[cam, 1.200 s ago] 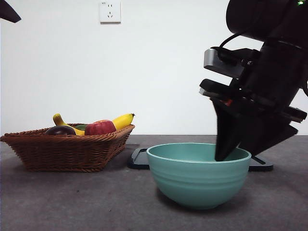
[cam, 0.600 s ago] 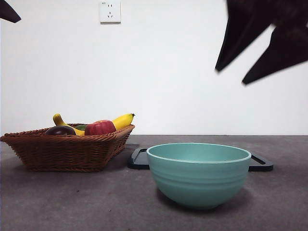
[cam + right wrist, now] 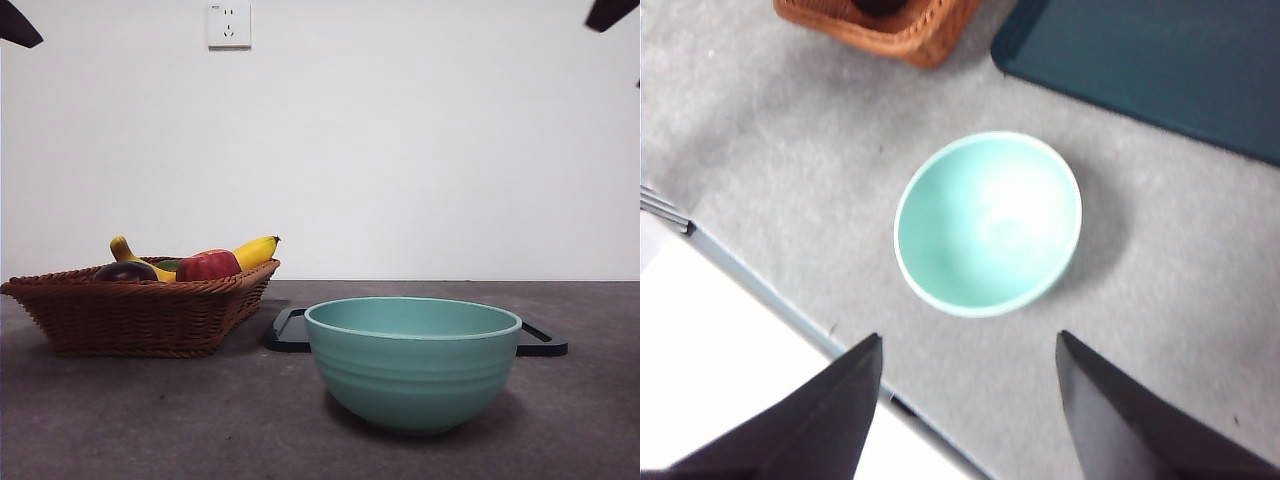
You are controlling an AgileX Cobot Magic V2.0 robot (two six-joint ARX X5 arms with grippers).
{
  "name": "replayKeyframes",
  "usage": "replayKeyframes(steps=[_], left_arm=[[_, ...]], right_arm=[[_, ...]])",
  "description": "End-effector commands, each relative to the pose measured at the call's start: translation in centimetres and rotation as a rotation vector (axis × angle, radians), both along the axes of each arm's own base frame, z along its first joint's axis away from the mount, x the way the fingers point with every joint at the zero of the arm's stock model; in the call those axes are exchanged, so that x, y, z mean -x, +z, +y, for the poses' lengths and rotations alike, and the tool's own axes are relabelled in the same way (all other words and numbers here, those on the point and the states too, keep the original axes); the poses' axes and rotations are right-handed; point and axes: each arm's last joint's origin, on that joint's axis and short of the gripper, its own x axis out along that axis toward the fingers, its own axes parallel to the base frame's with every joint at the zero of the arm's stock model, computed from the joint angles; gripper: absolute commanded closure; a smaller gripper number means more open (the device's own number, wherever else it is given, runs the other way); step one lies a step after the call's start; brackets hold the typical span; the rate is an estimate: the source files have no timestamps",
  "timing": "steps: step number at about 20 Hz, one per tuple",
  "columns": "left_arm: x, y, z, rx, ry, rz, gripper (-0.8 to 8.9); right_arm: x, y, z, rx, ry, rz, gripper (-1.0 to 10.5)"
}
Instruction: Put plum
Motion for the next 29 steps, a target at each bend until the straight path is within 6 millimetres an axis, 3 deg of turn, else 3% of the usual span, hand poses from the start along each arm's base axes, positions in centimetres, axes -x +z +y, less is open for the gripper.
replayKeyframes(steps=[1,13,14,16,19,20,29], left_arm=[[-0.03,0.64,-0.10,0.007,-0.014,-0.024,4.11],[0.06,0.54,-0.05,0.001,-0.013,-0.010,4.13],[0.06,0.54,-0.05,0.001,-0.013,-0.009,4.29],[0.06,0.54,-0.05,0.001,-0.013,-0.010,5.48],[0.06,0.54,-0.05,0.001,-0.013,-0.010,7.62],[0.06,0.54,-0.05,0.001,-0.013,-0.010,8.07],[0.03,0.57,-0.06,0.003,-0.013,-0.013,8.06]], right_arm=[[0.38,0.68,-0.15,-0.022,0.009,-0.024,6.7],[0.53,0.73,-0.26,-0.007,0.035,-0.054,6.7],[0.53,0.73,-0.26,-0.007,0.035,-0.054,6.7],[0.54,0.72,-0.26,-0.006,0.035,-0.052,6.9],[0.59,0.65,-0.30,0.001,0.037,-0.046,9.2],[0.61,0.62,-0.31,0.005,0.039,-0.045,9.4],[0.61,0.60,-0.33,0.009,0.036,-0.045,9.4]])
